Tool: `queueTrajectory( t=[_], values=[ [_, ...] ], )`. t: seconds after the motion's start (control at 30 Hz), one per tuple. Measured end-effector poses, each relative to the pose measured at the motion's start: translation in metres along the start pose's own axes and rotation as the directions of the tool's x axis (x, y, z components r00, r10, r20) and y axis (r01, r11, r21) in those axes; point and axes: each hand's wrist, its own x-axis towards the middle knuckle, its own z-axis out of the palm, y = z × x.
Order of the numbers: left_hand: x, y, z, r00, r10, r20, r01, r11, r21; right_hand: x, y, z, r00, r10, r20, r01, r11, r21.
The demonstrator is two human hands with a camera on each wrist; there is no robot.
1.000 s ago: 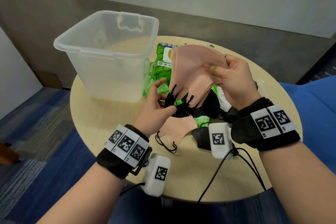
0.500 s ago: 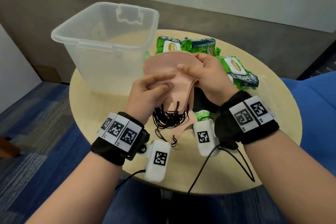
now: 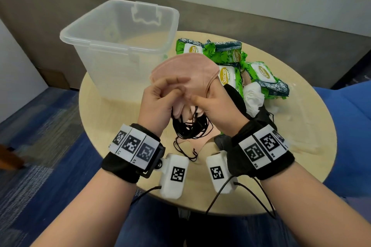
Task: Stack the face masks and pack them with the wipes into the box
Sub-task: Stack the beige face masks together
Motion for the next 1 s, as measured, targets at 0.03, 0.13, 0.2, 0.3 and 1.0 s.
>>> queueTrajectory(
  t=[0.03,0.13,0.2,0.3,1.0],
  values=[
    [0.0,0.0,-0.001,1.0,-0.01,-0.018,0.011,1.0,0.014,-0.001,0.0,-0.001,1.0,-0.006,-0.001,0.006,1.0,0.002],
    [0.001,-0.003,-0.006,0.998,-0.014,-0.055,0.018,0.997,0.07,-0.003,0.003,-0.009,1.0,-0.016,0.005,0.016,1.0,0.007],
    [0.0,-0.005,-0.007,0.998,-0.022,-0.064,0.025,0.998,0.058,-0.004,0.001,-0.013,1.0,-0.009,0.023,0.009,1.0,0.005],
    [-0.001,-0.005,-0.005,0.997,-0.013,-0.082,0.017,0.999,0.045,-0.005,-0.004,-0.013,1.0,-0.005,0.012,0.005,1.0,-0.002],
    [0.005,-0.017,-0.024,0.983,-0.102,-0.151,0.121,0.986,0.117,0.045,0.0,-0.099,0.89,-0.102,-0.444,-0.219,0.759,-0.613]
  ],
)
